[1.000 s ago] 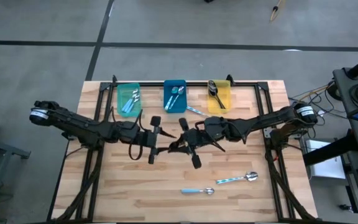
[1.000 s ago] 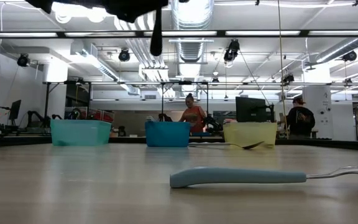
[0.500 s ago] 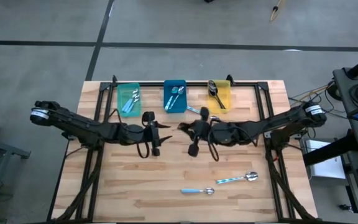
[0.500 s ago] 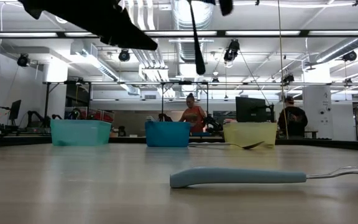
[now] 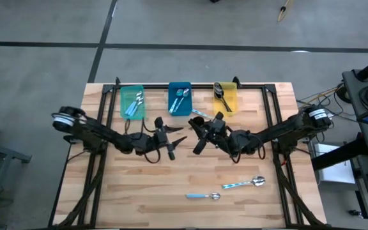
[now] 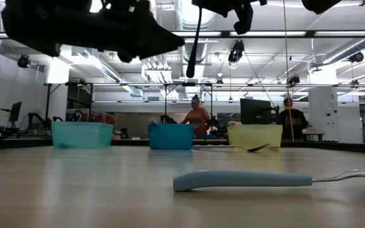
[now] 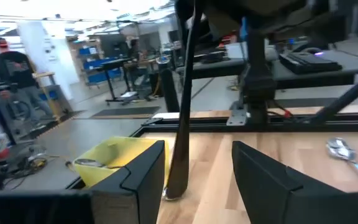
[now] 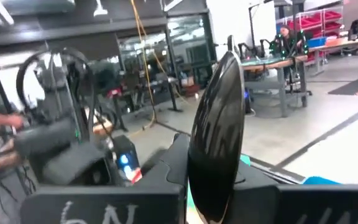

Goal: Sort silverware by color (type)
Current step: Put the black spoon into the yellow bin

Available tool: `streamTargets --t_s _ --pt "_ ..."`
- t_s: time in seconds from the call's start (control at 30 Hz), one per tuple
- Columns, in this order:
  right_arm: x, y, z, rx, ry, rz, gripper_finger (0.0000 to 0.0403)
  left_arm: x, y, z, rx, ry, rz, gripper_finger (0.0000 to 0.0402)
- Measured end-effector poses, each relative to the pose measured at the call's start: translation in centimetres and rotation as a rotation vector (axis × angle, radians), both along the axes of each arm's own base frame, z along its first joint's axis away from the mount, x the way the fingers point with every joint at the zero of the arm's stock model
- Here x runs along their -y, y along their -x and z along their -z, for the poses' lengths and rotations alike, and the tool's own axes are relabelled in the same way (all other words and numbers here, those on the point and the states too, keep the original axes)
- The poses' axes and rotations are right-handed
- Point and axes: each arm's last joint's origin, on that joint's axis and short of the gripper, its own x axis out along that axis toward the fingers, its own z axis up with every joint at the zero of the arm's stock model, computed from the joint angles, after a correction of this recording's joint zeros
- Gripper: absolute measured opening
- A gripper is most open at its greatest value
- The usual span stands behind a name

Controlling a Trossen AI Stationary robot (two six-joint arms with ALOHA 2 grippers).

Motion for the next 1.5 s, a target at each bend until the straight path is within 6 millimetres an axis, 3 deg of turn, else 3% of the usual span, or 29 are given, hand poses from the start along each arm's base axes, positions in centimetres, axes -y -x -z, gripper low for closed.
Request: streamTargets --t_s 0.17,0.4,0.57,0.9,1.03,1.23,1.5 --pt "0.2 0.2 -0.1 0.043 -0.007 0.056 0.0013 0.0 -2.1 1.1 -0.040 -0.035 -0.148 0.0166" --pt "0.3 0.2 -0.1 0.079 -0.055 0.121 0.0013 0.1 -4.6 0.9 -0.061 -0.088 -0.314 0.0166" --pt "0.5 0.0 -0.3 0.101 -0.065 0.126 0.0013 0.1 -5.7 0.3 -0.053 -0.112 -0.328 0.0166" --pt "0.5 0.1 -0.9 0.159 -0.095 0.122 0.0013 -0.1 -6.5 0.2 -0.071 -0.123 -0.429 0.0156" --pt "0.5 0.1 -1.0 0.176 -0.113 0.117 0.0013 -0.1 -6.6 0.1 -0.076 -0.131 -0.445 0.0126" --pt "0.5 0.1 -0.9 0.178 -0.117 0.116 0.0013 0.0 -6.6 0.1 -0.078 -0.134 -0.438 0.0047" --pt "0.5 0.1 -0.9 0.172 -0.112 0.116 0.0013 0.0 -6.6 0.1 -0.076 -0.132 -0.427 0.0046"
